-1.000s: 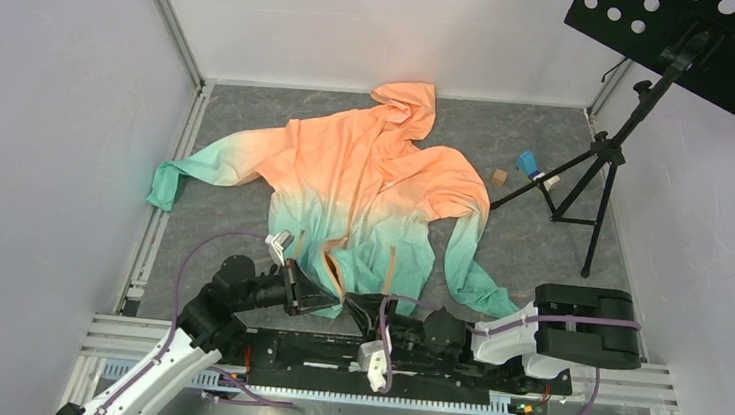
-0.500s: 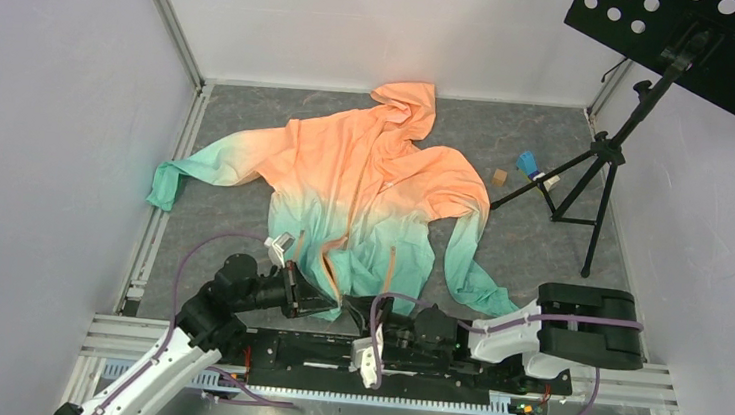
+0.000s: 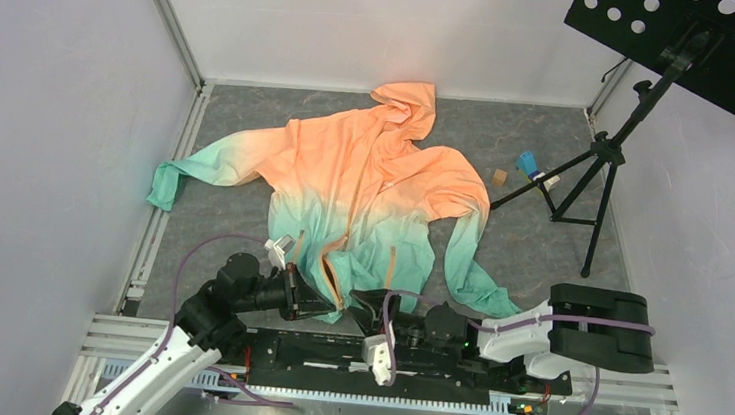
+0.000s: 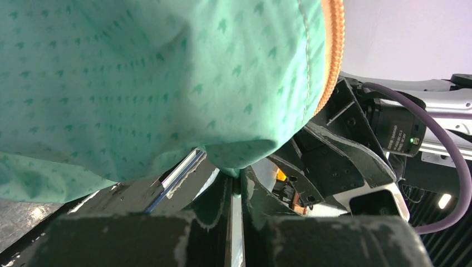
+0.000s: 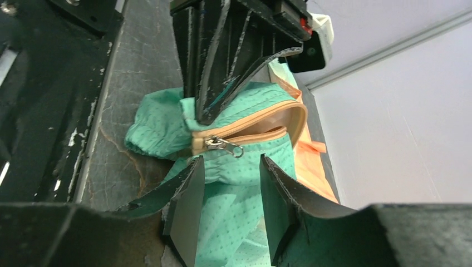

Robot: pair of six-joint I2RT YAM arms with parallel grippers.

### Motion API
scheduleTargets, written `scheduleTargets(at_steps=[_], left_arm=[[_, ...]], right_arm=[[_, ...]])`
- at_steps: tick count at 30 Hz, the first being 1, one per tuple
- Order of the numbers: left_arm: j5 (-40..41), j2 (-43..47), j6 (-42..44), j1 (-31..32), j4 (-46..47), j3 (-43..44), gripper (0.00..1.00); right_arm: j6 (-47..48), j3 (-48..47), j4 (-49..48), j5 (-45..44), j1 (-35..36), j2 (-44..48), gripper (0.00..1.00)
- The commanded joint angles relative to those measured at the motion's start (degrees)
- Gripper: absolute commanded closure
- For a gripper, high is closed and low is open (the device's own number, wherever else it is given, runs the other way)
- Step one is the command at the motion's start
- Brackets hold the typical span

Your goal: Zip up the jacket

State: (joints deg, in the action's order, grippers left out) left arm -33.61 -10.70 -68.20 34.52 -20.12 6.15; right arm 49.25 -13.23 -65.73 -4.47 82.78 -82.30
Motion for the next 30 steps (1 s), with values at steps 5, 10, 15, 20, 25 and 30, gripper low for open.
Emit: scheduleTargets(at_steps=[5, 10, 15, 20, 25, 30], left_arm=[[-2.0, 0.45, 2.33, 0.11, -1.15, 1.31, 0.98], [-2.12, -0.45, 3.0, 0.11, -1.1, 1.75, 0.98], [-2.61, -1.14, 3.69, 0.13, -1.15, 2.02, 0.98], [-2.56, -1.08, 3.84, 0.11, -1.15, 2.02, 0.98], [-2.78, -0.9, 3.83, 0.11, -1.15, 2.02, 0.98], [-2.88, -1.08, 3.83, 0.11, -1.13, 2.2, 0.98]], right_arm=[[-6.06, 0.3, 0.52, 16.01, -5.88, 3.37, 0.45], [-9.68, -5.09, 12.71, 30.63, -11.05, 3.71, 0.39], [-12.01, -8.39, 18.27, 37.17, -15.02, 4.25, 0.43], [-10.66, -12.62, 25.46, 42.69, -17.55, 3.57, 0.52], [-10.72, -13.55, 26.77, 44.66, -18.76, 3.19, 0.52], [-9.79, -13.66, 28.15, 45.93, -19.39, 3.29, 0.51]])
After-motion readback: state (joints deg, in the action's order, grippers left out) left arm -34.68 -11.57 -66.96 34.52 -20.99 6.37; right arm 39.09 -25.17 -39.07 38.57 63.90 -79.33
